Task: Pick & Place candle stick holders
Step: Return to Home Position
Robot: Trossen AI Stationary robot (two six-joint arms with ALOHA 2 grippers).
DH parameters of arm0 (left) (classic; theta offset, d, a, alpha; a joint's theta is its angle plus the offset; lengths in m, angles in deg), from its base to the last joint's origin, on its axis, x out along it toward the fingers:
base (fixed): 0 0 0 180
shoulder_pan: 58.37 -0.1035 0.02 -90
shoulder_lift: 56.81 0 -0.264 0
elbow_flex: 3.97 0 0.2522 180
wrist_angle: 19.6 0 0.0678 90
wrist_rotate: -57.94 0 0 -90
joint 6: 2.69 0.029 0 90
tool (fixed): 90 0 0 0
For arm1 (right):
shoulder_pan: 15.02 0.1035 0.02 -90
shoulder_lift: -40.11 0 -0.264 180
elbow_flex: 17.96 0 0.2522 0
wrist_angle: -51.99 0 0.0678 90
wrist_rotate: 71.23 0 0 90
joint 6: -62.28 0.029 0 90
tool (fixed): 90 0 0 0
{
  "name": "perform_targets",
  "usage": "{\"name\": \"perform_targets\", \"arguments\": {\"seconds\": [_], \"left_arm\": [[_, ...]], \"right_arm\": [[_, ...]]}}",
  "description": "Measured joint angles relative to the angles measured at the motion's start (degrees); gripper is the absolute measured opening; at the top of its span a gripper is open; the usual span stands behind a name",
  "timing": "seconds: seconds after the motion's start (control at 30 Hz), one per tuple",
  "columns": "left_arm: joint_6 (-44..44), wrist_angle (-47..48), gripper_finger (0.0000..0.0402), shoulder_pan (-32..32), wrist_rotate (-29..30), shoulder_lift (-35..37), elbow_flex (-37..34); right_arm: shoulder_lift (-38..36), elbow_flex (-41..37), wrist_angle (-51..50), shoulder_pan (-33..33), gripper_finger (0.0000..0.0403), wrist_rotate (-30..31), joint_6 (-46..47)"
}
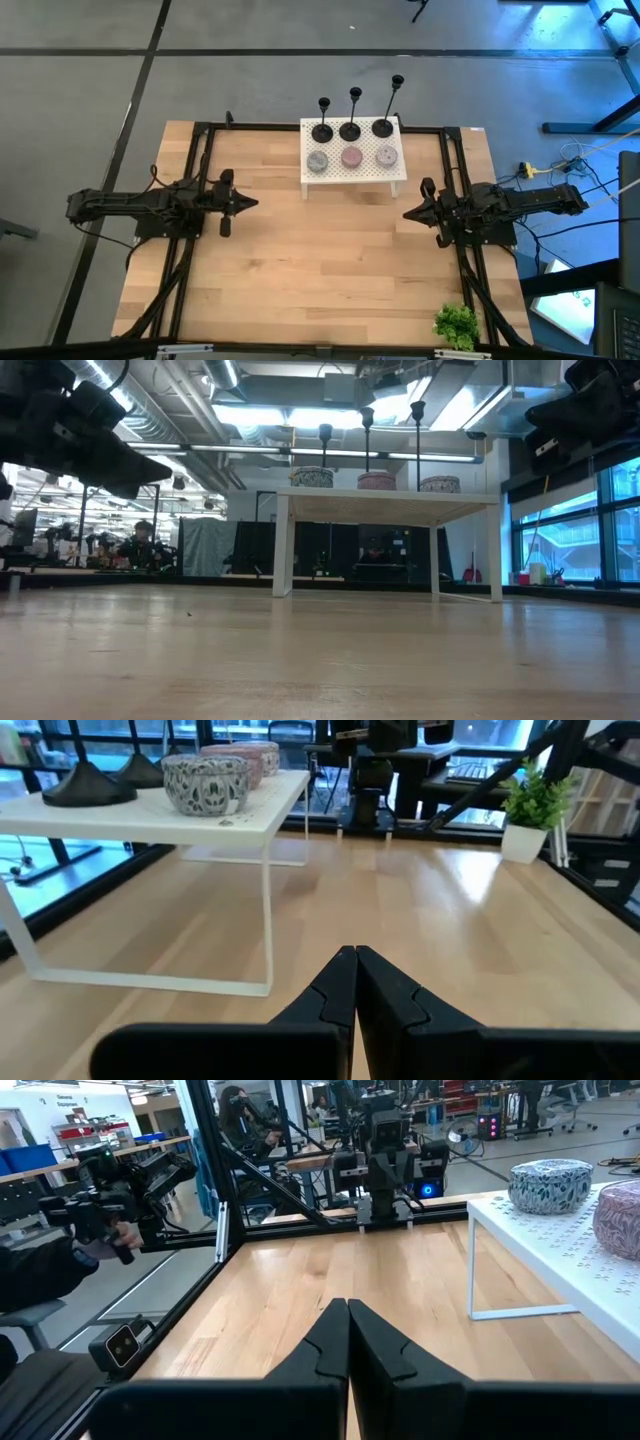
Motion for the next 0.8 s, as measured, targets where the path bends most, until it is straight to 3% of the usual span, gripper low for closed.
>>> {"name": "perform_targets", "arguments": {"seconds": [0.8], "left_arm": [[1.34, -0.36, 0.0004, 0.00, 0.06, 0.00, -0.02]], "right_arm": [[-0.01, 0.00, -0.01, 0.02, 0.0000, 0.00, 0.00]]}}
